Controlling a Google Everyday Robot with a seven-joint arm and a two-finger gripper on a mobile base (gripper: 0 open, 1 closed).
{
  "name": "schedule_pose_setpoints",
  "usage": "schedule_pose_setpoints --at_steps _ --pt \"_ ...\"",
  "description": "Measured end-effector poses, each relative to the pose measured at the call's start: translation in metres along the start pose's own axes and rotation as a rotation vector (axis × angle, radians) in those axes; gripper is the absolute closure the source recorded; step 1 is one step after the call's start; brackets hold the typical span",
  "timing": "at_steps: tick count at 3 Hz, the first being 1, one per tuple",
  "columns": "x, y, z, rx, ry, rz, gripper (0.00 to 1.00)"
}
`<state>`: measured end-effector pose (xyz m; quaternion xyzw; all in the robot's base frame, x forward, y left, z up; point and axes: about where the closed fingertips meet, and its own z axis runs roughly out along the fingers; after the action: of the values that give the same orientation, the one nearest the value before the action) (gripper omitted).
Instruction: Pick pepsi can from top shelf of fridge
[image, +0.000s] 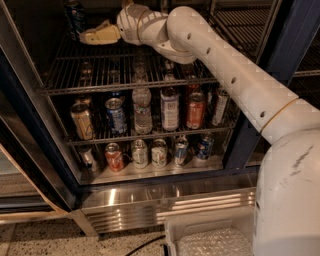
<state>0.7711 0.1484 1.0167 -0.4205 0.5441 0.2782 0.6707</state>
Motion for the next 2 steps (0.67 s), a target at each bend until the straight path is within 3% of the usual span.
schedule_pose_setpoints --at_steps 2 --pt "0.003 -0.005 0.032 0.009 0.000 -0.008 0.00"
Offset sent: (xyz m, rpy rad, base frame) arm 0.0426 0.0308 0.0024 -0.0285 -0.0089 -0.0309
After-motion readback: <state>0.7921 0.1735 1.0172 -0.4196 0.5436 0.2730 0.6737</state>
